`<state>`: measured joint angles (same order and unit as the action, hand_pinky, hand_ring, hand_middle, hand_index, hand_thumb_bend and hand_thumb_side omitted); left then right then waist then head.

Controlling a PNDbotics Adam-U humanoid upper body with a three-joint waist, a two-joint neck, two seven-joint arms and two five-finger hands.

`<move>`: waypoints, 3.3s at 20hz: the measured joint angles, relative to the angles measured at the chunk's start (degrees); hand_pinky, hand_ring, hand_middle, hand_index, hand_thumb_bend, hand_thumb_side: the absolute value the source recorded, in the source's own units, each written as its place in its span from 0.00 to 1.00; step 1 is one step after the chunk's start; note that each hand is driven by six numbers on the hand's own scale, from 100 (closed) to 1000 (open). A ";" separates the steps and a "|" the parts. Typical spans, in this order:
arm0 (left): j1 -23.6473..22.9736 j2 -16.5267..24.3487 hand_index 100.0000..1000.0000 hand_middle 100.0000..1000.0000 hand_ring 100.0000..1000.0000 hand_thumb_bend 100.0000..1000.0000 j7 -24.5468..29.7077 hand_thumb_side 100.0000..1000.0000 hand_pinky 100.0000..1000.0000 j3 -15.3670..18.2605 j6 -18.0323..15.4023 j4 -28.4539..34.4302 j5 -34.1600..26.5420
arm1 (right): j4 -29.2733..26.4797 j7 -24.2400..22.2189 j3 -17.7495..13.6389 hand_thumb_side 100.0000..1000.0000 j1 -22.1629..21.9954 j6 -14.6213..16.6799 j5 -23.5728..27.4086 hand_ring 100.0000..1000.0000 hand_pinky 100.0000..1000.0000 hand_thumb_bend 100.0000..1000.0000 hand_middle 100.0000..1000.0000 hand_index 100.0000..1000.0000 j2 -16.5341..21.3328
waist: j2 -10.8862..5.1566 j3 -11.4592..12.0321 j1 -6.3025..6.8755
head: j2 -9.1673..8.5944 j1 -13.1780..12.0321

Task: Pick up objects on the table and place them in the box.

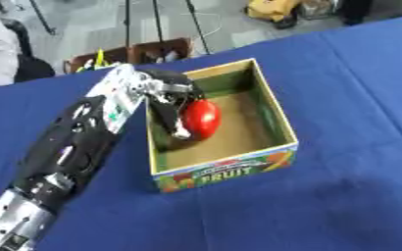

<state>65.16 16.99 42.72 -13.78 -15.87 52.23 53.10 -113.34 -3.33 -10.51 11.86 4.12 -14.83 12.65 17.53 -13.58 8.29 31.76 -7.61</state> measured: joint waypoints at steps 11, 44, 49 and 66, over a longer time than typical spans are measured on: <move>0.12 -2.42 0.80 0.64 0.58 0.00 -5.08 0.38 0.36 1.55 -1.82 -2.38 10.11 | 0.00 0.00 0.00 0.83 0.03 0.00 0.00 0.10 0.20 0.00 0.15 0.30 -0.02 | -0.40 0.10 -0.32 | -1.16 -1.71; -0.63 3.27 0.87 0.71 0.65 0.08 0.10 0.66 0.43 4.17 4.34 14.98 -12.03 | 0.00 -0.09 0.01 0.83 -0.26 -0.12 -0.18 0.10 0.20 0.00 0.15 0.30 -0.43 | -0.21 0.86 -0.63 | -0.77 1.02; -0.63 3.27 0.87 0.70 0.65 0.09 0.52 0.66 0.43 4.17 4.60 15.20 -11.85 | 0.00 -0.10 0.01 0.83 -0.26 -0.13 -0.18 0.10 0.20 0.00 0.15 0.30 -0.43 | -0.21 0.83 -0.63 | -0.77 1.13; -0.66 2.69 0.94 0.81 0.80 0.35 6.67 0.78 0.66 3.82 2.30 10.12 -12.39 | 0.00 -0.06 0.02 0.83 -0.25 -0.21 -0.27 0.10 0.20 0.00 0.15 0.30 -0.43 | 0.10 0.37 -0.29 | -0.77 1.58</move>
<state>64.50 19.68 49.39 -9.96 -13.57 62.36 40.70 -113.34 -3.39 -10.49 11.61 3.91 -15.10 12.21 17.64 -13.20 8.00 30.99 -6.03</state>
